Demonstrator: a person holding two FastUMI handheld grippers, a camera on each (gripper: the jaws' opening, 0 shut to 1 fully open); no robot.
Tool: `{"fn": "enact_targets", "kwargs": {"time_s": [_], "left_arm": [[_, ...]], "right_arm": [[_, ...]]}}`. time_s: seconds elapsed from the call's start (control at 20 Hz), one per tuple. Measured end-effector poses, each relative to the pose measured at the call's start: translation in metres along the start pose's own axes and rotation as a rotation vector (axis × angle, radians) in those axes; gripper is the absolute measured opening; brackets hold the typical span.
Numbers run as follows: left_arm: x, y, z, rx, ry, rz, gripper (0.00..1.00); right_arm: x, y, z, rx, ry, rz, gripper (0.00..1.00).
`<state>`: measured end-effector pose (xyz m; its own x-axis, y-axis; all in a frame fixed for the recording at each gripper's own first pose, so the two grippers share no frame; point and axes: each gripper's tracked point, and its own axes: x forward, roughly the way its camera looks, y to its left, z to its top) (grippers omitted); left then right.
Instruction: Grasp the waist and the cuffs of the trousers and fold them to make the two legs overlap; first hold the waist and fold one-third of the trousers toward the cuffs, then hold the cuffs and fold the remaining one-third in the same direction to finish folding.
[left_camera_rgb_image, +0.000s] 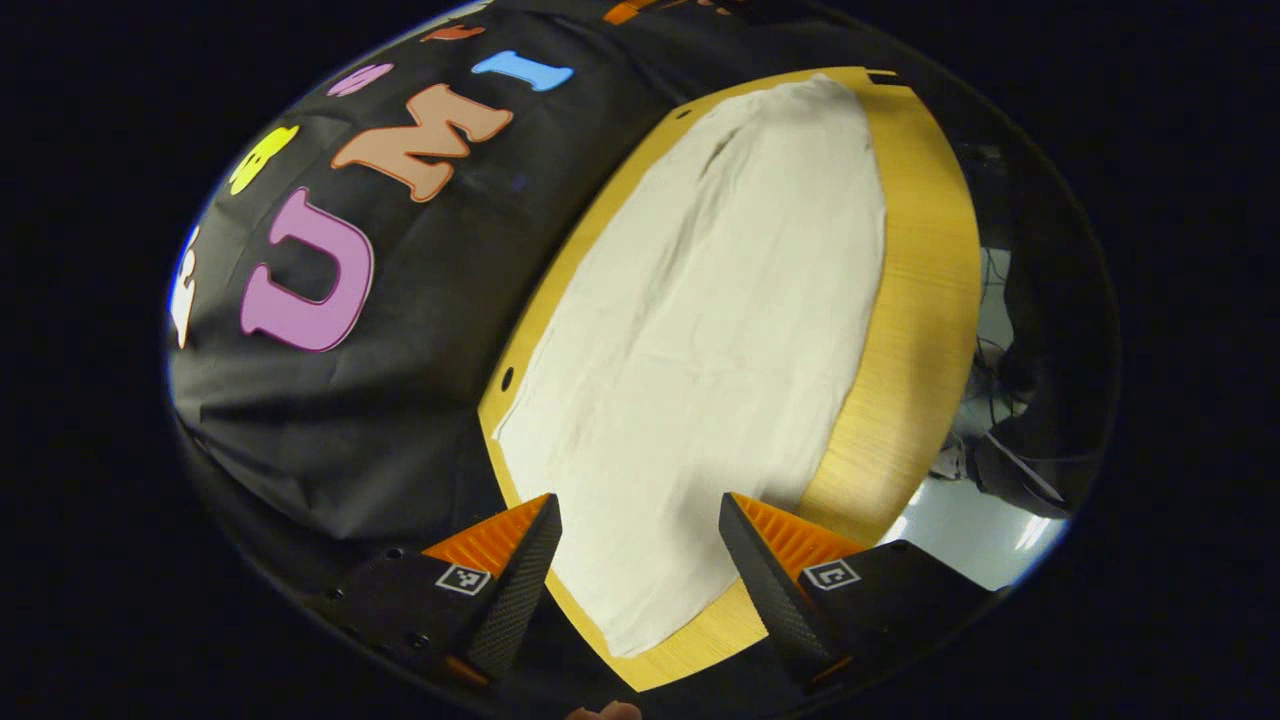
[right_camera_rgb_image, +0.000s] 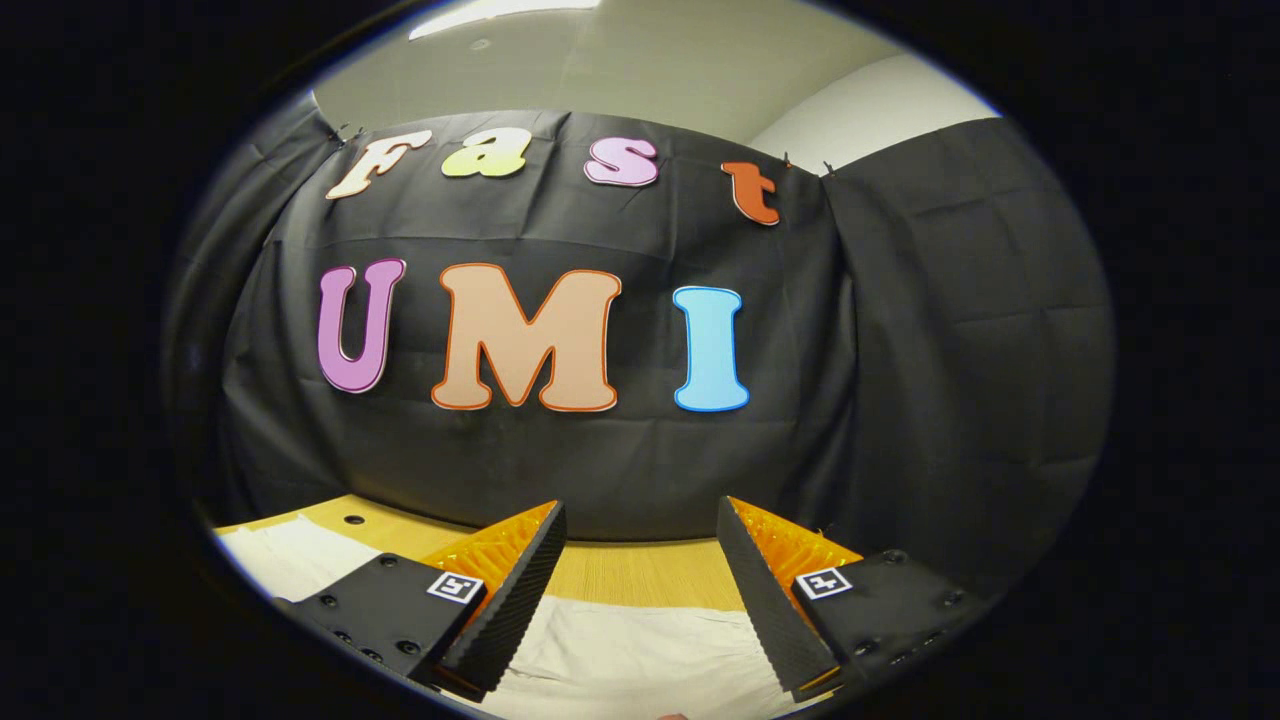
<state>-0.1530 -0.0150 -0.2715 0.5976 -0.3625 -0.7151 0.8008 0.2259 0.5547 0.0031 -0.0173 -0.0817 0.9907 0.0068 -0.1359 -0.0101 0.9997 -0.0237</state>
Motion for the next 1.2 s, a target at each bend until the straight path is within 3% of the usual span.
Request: {"fn": "enact_targets", "kwargs": {"time_s": [0.25,0.6,1.0,1.2], "left_arm": [[0.001,-0.031,-0.027,0.097,0.067,-0.114,0.97],[0.012,-0.036,-0.029,0.175,0.081,-0.174,0.92],[0.036,-0.018,-0.020,0.244,0.068,-0.154,0.91],[0.053,-0.011,-0.018,0.255,0.073,-0.132,0.86]], "right_arm": [[-0.001,-0.002,-0.004,-0.005,0.009,0.000,0.98],[-0.005,-0.016,-0.006,-0.029,0.014,-0.024,0.97],[-0.006,-0.026,-0.007,-0.046,0.023,-0.042,0.97],[-0.008,-0.026,-0.006,-0.068,0.021,-0.037,0.98]]}}
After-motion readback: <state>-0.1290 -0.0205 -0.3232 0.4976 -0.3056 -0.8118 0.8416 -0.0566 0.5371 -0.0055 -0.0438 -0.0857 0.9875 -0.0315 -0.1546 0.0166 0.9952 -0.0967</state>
